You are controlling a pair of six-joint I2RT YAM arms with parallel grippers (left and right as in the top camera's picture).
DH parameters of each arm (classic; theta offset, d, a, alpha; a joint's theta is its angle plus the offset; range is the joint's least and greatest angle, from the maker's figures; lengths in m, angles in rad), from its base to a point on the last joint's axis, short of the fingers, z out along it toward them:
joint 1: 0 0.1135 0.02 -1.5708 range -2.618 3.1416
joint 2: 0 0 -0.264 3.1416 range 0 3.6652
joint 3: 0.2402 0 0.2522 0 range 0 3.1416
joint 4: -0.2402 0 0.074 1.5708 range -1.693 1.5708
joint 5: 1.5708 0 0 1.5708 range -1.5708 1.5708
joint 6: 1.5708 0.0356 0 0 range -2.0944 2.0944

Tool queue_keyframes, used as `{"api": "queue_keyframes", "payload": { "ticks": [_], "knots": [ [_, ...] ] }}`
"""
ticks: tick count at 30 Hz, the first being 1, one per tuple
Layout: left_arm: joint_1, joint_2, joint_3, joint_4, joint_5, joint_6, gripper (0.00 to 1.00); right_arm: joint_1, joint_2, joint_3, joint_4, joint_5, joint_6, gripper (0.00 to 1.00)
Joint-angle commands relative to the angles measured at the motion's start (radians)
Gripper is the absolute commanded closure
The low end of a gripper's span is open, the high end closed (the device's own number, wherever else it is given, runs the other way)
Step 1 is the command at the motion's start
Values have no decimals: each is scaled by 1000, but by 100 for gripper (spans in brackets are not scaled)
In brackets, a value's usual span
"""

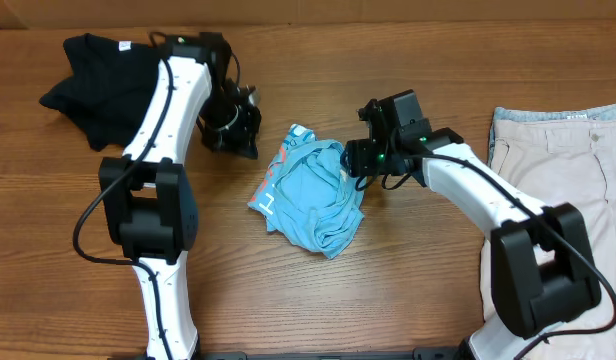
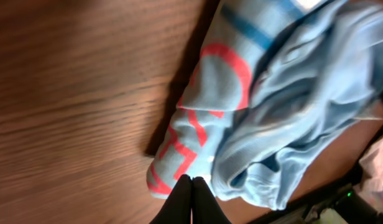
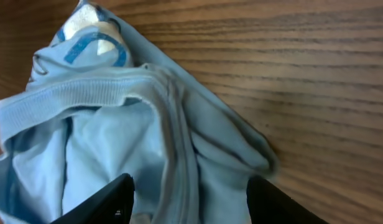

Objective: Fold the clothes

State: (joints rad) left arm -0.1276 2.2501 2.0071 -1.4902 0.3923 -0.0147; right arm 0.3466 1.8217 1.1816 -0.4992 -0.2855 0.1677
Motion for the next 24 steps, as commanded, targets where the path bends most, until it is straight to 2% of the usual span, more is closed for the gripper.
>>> {"api": "queue_keyframes", "payload": {
  "ticks": [1,4,6,8,10,13,14,16,18,22,23,24],
  "knots": [
    [-5,3,-72,33,68,38,96,-3,9,-2,29,-23,15,39],
    [-5,3,-117,56,100,38,95,-4,14,-2,51,-22,16,51],
    [-6,3,-135,61,99,39,95,-4,23,-2,66,-22,40,51],
    [-6,3,-145,66,99,43,95,-6,28,-2,68,-23,43,57],
    [-8,3,-148,70,99,42,95,-6,28,-2,69,-25,46,57],
    [-11,3,-148,80,99,45,94,-6,29,-2,71,-30,46,43],
    [-11,3,-148,84,99,45,94,-6,29,-2,71,-30,46,42],
    [-11,3,-148,89,99,45,92,-6,31,-2,72,-30,47,44],
    [-11,3,-148,89,99,45,89,-6,39,-2,79,-29,70,53],
    [-11,3,-148,89,99,45,87,-4,74,-2,115,-39,158,55],
    [-11,3,-148,89,99,45,87,-3,85,-2,123,-55,165,61],
    [-11,3,-148,89,98,45,87,-3,93,-2,127,-69,169,81]
  ]
}}
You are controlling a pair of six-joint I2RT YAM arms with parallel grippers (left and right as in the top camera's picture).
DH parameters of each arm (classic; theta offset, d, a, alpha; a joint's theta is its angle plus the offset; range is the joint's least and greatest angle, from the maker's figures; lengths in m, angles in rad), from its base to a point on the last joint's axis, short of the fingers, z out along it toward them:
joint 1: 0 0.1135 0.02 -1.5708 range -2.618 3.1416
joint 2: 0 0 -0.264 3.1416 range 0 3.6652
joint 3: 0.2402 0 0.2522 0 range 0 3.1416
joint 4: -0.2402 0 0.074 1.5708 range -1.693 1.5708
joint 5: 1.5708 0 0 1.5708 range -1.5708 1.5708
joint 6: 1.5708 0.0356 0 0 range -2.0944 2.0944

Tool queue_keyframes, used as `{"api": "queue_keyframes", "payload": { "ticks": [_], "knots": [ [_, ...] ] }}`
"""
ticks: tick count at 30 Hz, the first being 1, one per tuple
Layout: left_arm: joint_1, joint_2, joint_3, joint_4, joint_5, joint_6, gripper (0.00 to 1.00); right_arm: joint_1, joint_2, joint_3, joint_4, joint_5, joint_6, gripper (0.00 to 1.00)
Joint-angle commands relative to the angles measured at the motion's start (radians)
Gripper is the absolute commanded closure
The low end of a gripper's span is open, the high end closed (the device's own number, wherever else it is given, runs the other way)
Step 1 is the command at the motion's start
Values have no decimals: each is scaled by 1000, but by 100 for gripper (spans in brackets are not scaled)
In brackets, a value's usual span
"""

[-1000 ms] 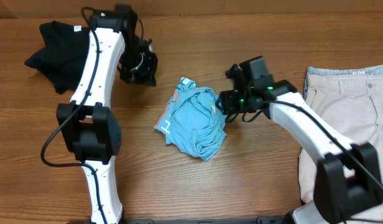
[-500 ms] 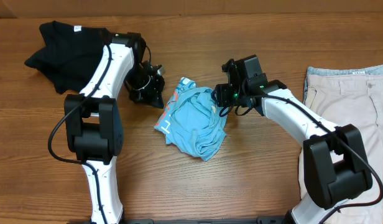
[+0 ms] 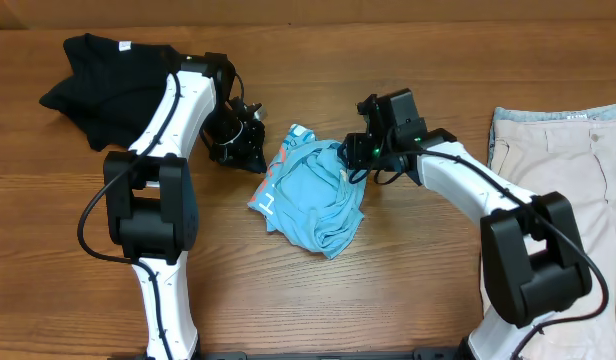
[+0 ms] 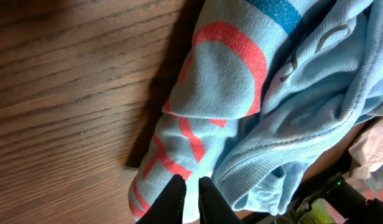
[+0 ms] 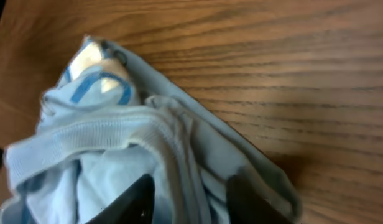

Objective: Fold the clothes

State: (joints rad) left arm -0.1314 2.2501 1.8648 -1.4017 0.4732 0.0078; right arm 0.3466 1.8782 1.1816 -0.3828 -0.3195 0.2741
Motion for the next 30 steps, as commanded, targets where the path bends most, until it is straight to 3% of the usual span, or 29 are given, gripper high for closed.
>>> {"api": "queue_keyframes", "payload": {
  "ticks": [1,13,14,15,16,17,19,21,25,27,30],
  "knots": [
    [-7,3,-5,0,18,23,87,-4,37,-2,11,-41,65,94],
    [-8,3,-5,32,17,23,78,-218,-119,143,-255,-40,69,96],
    [-8,3,-5,35,17,23,78,-229,-121,143,-265,-40,67,92],
    [-8,3,-5,39,17,23,77,-238,-120,143,-277,-40,67,73],
    [-8,3,-5,41,17,23,76,-245,-116,142,-290,-40,66,45],
    [-8,3,-5,42,17,23,75,-249,-115,142,-306,-39,66,28],
    [-8,3,-5,43,17,23,73,-255,-115,142,-334,-38,66,32],
    [-8,3,-5,45,14,23,72,-257,-115,142,-354,-61,54,50],
    [-9,3,-5,45,14,23,70,-233,-115,142,-417,-313,-127,52],
    [-9,3,-5,45,14,23,70,-201,-115,142,-470,-322,-146,52],
    [-9,3,-5,45,15,23,69,-119,-114,137,-554,-269,-248,60]
  ]
}}
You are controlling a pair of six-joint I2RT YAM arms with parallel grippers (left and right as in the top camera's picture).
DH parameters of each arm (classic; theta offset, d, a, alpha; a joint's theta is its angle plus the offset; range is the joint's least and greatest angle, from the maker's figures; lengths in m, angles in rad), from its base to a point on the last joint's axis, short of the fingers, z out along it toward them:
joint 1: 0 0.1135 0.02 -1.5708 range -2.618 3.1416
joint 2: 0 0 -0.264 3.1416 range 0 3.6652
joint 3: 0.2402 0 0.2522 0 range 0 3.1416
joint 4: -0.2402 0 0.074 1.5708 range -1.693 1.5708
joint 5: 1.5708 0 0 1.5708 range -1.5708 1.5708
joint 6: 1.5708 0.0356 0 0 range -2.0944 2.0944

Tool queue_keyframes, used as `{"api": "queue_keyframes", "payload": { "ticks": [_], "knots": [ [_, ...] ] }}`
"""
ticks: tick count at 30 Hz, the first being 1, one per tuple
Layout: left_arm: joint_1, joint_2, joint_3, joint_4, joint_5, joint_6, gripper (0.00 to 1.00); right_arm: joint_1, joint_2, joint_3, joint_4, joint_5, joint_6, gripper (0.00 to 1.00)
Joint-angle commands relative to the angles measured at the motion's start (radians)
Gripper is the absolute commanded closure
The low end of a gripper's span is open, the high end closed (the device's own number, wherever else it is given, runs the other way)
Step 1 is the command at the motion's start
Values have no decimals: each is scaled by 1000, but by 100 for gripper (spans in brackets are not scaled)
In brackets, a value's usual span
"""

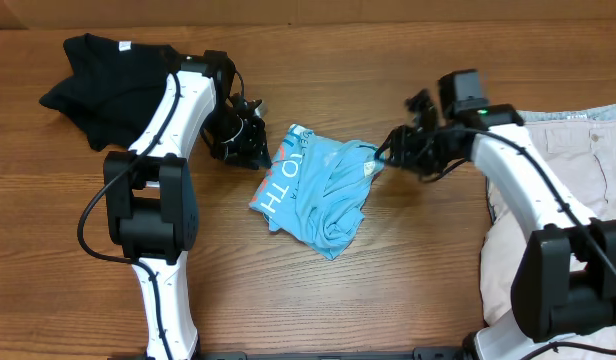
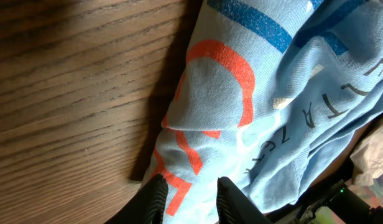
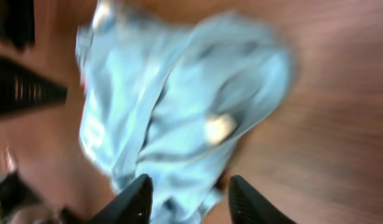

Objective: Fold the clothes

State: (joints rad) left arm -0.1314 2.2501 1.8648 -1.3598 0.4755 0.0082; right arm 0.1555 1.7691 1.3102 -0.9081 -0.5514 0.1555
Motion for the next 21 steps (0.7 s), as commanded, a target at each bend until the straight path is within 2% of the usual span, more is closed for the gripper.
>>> {"api": "queue_keyframes", "payload": {
  "ticks": [1,5,6,10,13,17,21],
  "knots": [
    [-10,3,-5,3,13,23,69,106,-5,2,-47,7,-162,60],
    [-20,3,-5,-1,13,23,70,237,-5,-43,-86,264,-187,60],
    [-24,3,-6,0,13,23,70,260,-2,-58,-87,278,-187,59],
    [-40,3,-6,6,12,35,69,337,17,-114,-76,257,-204,44],
    [-49,3,-11,11,4,45,69,384,20,-149,-59,256,-209,37],
    [-53,3,-26,32,-3,44,67,412,20,-150,-45,263,-217,36],
    [-53,3,-64,53,5,45,66,413,20,-150,-42,262,-235,39]
  ]
}}
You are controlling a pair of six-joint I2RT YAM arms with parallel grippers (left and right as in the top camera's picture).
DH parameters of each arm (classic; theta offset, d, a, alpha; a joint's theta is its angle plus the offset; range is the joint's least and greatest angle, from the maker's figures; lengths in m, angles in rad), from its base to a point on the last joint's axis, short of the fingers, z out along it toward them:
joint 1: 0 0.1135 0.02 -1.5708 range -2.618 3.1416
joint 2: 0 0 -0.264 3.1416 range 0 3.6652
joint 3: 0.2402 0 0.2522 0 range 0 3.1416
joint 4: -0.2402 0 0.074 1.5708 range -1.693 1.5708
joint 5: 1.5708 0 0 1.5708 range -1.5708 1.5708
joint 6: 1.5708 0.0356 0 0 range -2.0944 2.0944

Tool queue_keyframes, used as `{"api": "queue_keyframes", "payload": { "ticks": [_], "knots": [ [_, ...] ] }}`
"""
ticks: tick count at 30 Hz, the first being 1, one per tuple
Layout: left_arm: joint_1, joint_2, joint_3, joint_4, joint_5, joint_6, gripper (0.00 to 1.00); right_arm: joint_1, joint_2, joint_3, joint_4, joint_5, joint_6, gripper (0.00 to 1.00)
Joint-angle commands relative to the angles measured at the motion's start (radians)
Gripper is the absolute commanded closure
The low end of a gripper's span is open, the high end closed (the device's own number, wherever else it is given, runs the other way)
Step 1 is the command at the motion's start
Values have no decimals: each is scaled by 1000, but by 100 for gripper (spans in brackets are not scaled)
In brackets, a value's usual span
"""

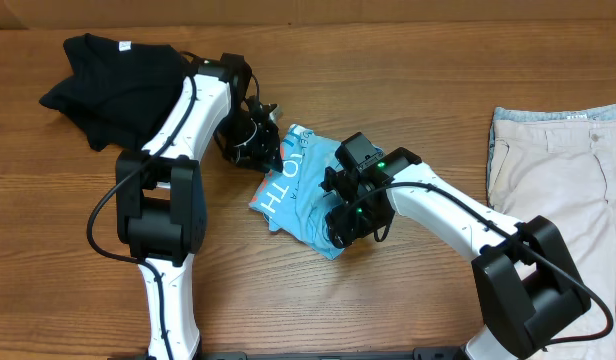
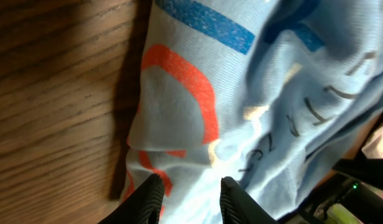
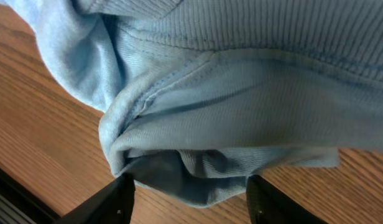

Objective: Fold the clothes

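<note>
A crumpled light-blue shirt [image 1: 293, 195] with orange and dark lettering lies mid-table. My left gripper [image 1: 265, 147] is at its upper left edge. In the left wrist view it [image 2: 190, 198] stands open just over the orange print on the cloth [image 2: 198, 93]. My right gripper [image 1: 346, 216] hangs over the shirt's lower right part. In the right wrist view it [image 3: 191, 200] is open wide, and a folded hem of the shirt [image 3: 241, 93] lies between the fingers, not clamped.
A black garment [image 1: 103, 75] lies heaped at the back left, behind my left arm. Beige trousers [image 1: 563, 180] are spread at the right edge. Bare wooden tabletop [image 1: 408, 300] runs along the front.
My right gripper has gone from the shirt's far right side, near the trousers, to over its lower right edge, and is open wider. The left gripper has shifted slightly right onto the cloth.
First my left gripper was shut beside the shirt's left edge and the right was open at its upper right. Then the left had opened a little. Later the right was farther right and the shirt's lettering showed. Now both are open over the shirt.
</note>
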State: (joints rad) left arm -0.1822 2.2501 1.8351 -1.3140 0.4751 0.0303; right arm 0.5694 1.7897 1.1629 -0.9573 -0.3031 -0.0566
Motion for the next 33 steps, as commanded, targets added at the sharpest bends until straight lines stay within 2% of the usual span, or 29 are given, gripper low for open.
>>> {"api": "queue_keyframes", "payload": {
  "ticks": [1,2,3,5,6,7,13,16,18,19,20,24,28,31,33],
  "knots": [
    [-4,3,-48,9,17,23,66,-1,0,-3,13,14,-26,39],
    [-6,3,-68,16,25,23,66,-1,0,-3,23,14,-31,43],
    [-9,3,-90,26,28,23,66,-1,0,-3,37,14,-30,53],
    [-15,3,-140,54,27,23,66,-1,0,-2,47,15,-29,84],
    [-17,3,-168,75,28,22,66,-1,-1,-1,37,18,-19,95],
    [-19,3,-195,93,34,19,66,-3,-2,3,20,30,8,96],
    [-22,3,-330,190,43,14,66,-56,-31,39,-181,214,272,96],
    [-20,3,-345,198,39,14,66,-82,-52,40,-289,220,383,94],
    [-20,3,-344,203,39,7,66,-92,-53,40,-346,224,426,55],
    [-20,3,-344,205,39,-5,66,-97,-52,40,-365,224,441,46],
    [-20,3,-344,208,39,-13,66,-101,-53,40,-371,224,452,42],
    [-20,3,-344,211,51,-19,66,-109,-57,50,-315,206,413,43],
    [-20,3,-344,200,51,-19,66,-101,-93,76,-150,-41,159,43],
    [-20,3,-344,200,51,-19,66,-92,-101,79,-53,-80,180,42],
    [-20,3,-344,201,50,-19,66,-91,-85,78,8,-81,257,42]
  ]
}}
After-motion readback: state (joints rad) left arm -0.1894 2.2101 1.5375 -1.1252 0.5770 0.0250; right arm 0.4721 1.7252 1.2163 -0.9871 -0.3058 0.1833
